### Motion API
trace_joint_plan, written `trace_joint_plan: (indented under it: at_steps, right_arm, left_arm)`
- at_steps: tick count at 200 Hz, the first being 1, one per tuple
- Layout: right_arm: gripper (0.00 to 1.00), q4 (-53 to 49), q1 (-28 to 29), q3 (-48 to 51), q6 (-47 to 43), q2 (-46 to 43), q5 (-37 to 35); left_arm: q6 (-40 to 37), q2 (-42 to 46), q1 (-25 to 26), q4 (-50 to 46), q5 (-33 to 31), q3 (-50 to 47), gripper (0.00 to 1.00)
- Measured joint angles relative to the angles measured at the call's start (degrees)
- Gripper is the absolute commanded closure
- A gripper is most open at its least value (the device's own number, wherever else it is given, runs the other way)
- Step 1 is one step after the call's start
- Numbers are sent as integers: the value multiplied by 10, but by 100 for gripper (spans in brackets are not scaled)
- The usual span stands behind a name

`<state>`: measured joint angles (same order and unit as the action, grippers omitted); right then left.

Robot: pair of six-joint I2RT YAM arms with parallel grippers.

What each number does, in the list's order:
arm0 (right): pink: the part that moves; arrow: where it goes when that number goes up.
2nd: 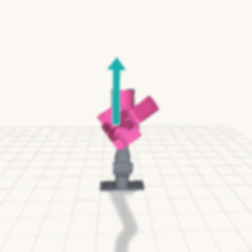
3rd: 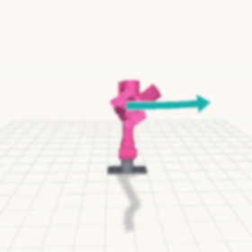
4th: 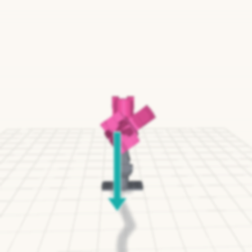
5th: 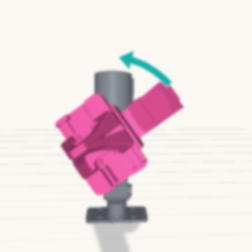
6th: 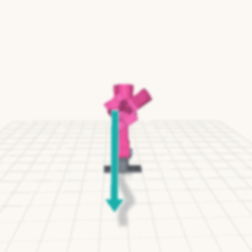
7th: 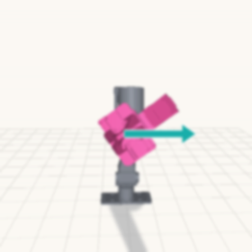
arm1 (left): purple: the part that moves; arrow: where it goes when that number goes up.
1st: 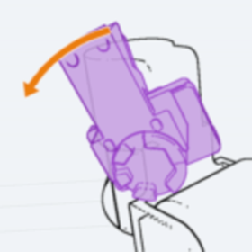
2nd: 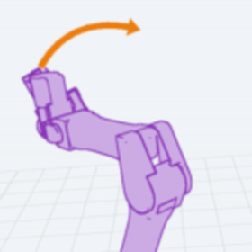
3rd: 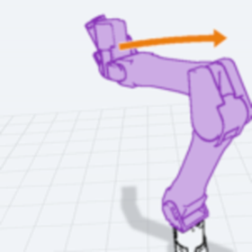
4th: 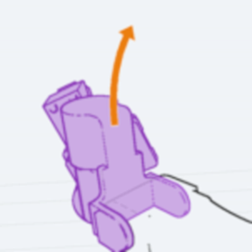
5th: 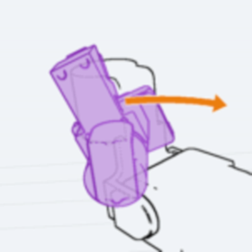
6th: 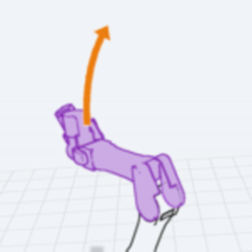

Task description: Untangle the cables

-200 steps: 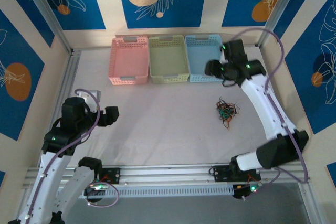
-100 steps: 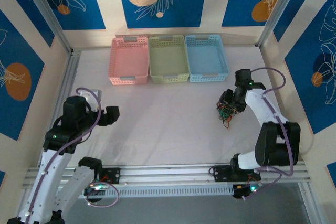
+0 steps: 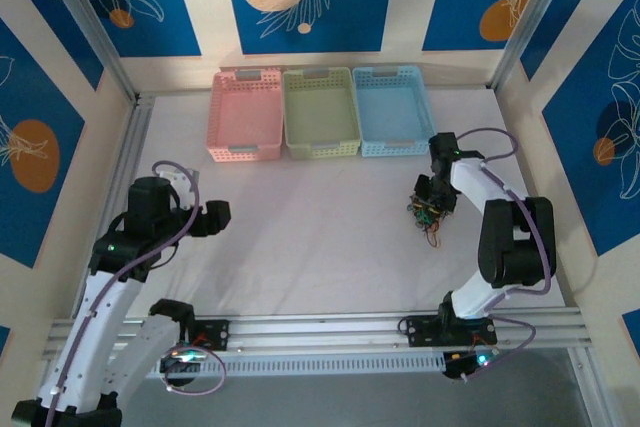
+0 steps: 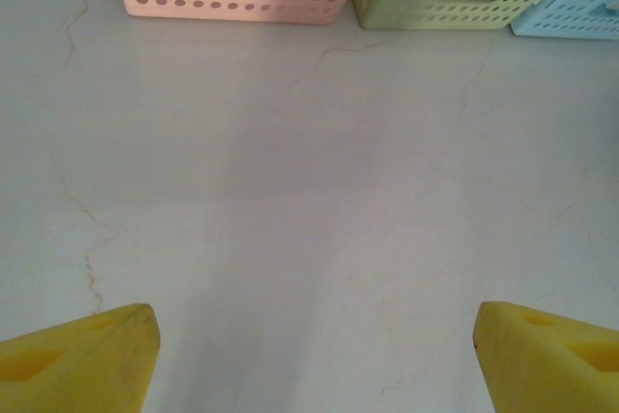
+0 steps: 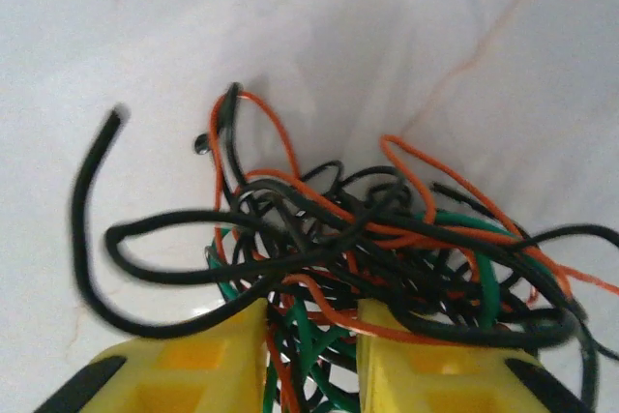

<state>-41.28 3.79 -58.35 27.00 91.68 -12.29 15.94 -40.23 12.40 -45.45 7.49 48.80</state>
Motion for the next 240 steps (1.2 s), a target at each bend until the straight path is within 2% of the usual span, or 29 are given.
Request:
trace_joint_plan:
  at_steps: [22, 53, 102, 134, 157, 175, 192, 217, 240]
  right_arm:
    - [89, 0, 33, -8, -7, 6, 1]
    - [95, -8, 123, -24, -10, 6, 5]
    - [96, -37, 289, -93, 31, 9, 20]
    - [95, -41, 378, -186, 63, 66, 29]
    - [82, -37, 417, -235, 79, 120, 36]
    - [65, -31, 433, -254, 80, 151, 46]
    - [54, -24, 442, -258, 82, 158, 58]
    - [46, -15, 447, -259, 71, 152, 71]
    - [45, 1, 448, -236, 58, 110, 84]
  left_arm:
    - [0, 0, 0, 0, 0, 0, 16]
    - [0, 0, 0, 0, 0, 0, 16]
    - [0, 0, 0, 0, 5, 0, 16]
    - [0, 9, 2, 0, 4, 0, 16]
    - [0, 12, 4, 0, 7, 0, 16]
    - [0, 12, 5, 0, 13, 0, 16]
    - [0, 11, 5, 0, 17, 0, 16]
    - [0, 9, 5, 0, 38, 0, 16]
    - [0, 6, 5, 3, 68, 0, 16]
